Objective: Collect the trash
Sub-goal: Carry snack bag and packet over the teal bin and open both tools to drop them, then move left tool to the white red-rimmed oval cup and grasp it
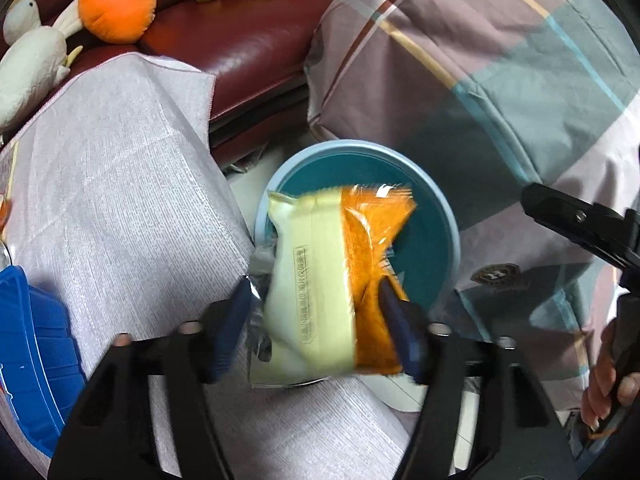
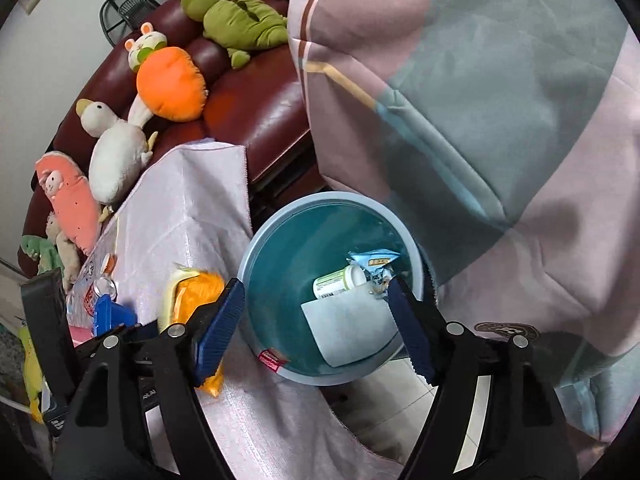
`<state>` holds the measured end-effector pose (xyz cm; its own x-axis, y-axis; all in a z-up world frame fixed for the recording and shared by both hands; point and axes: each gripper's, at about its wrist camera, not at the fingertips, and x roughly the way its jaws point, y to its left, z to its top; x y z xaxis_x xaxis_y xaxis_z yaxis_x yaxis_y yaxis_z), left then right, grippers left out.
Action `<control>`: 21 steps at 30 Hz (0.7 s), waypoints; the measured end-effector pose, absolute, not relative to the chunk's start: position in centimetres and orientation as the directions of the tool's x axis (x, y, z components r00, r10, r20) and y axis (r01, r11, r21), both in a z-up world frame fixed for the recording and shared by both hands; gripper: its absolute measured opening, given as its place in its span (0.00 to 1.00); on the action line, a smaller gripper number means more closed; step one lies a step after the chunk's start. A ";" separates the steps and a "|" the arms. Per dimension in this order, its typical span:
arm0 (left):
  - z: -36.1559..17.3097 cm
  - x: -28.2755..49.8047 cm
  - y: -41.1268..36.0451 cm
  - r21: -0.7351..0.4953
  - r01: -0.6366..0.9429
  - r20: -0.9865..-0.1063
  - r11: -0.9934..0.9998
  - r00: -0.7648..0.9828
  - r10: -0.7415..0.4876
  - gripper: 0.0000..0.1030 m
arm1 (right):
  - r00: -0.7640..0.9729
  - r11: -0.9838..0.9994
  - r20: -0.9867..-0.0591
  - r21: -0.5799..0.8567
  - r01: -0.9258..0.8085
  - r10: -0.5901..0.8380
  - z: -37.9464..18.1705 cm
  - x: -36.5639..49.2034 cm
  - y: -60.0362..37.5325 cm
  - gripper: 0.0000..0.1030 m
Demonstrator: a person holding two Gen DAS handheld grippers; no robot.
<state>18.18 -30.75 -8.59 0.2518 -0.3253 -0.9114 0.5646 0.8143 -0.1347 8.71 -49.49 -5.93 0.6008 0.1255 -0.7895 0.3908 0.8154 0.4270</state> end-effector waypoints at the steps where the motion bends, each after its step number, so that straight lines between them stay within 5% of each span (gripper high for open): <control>1: -8.7 18.2 -30.7 -0.132 0.562 -0.912 0.817 0.254 -0.322 0.73 | 0.597 0.817 -0.793 0.423 0.392 0.124 -6.0 8.7 -49.4 0.69; 21: -6.0 16.4 -24.5 -0.192 0.509 -0.883 0.839 0.284 -0.374 0.78 | 0.559 0.853 -0.821 0.369 0.368 0.114 -4.3 8.8 -45.6 0.71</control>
